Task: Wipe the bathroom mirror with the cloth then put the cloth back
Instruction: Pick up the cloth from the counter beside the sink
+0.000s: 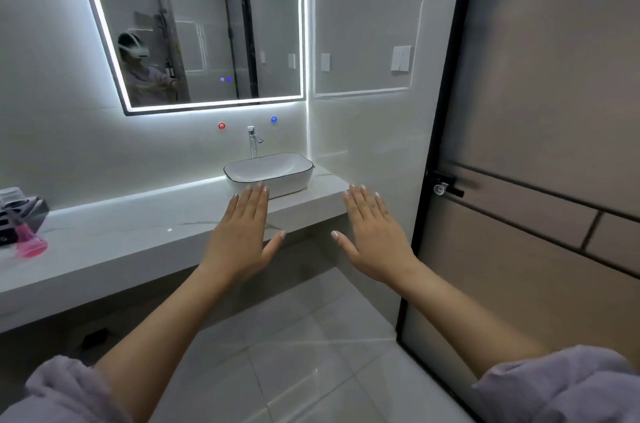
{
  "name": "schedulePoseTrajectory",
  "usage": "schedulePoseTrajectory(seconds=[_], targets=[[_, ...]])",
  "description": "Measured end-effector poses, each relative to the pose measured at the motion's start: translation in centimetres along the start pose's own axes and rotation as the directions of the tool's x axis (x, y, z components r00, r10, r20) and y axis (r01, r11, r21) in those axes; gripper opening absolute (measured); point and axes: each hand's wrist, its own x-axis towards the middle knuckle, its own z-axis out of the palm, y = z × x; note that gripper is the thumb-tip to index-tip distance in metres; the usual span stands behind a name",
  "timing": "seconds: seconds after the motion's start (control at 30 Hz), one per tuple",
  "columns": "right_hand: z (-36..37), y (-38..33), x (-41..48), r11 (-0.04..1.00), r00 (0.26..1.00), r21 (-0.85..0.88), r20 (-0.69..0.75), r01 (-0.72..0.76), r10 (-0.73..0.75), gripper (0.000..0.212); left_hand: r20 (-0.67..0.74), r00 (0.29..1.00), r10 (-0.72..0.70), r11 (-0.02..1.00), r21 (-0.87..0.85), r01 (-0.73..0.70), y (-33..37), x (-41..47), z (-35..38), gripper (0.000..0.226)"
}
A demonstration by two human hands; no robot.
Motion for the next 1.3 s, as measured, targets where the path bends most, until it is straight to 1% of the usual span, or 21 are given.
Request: schedulePoseTrajectory(seconds=[0.13,0.23,0.43,0.57,0.73,0.9,1.17,1.3], targets=[[3.9,5.4,4.7,0.995,1.000,0.096,-0.013,0.018,-0.017,0.074,0.012,0.999,-0.041,0.999,0.034,0.041,0.5,5.6,4.2,0.080],[6.3,10.1,8.7,0.988,0.999,0.150,-0.009,0.042,-0.041,0.074,0.004,0.995,-0.104,0.994,0.030,0.104,1.4,10.5,7.3,0.078],[9.2,18.2,16.4,0.986,0.996,0.139,0.014,0.087,-0.090,0.074,0.001,0.986,-0.167,0.985,0.040,0.167,3.5,19.1,11.3,0.077],[11.7,21.5,20.7,0.985,0.993,0.139,0.046,0.104,-0.112,0.074,0.016,0.982,-0.190,0.979,0.076,0.188,3.7,23.1,13.9,0.077],[15.4,23.5,25.4,0.975,0.988,0.178,0.051,0.137,-0.148,0.075,0.018,0.977,-0.210,0.974,0.091,0.208,2.7,27.3,17.4,0.079],[19.8,24.4,30.7,0.970,0.987,0.204,0.062,0.132,-0.148,0.075,0.024,0.974,-0.226,0.972,0.070,0.224,-0.2,32.0,21.6,0.077],[27.0,23.6,43.4,0.973,0.989,0.185,0.040,0.135,-0.145,0.076,0.002,0.974,-0.228,0.973,0.031,0.227,-9.3,41.1,28.2,0.078],[29.8,22.7,50.8,0.977,0.989,0.167,0.045,0.129,-0.138,0.074,0.008,0.975,-0.221,0.974,0.052,0.220,-14.6,46.3,30.8,0.077]])
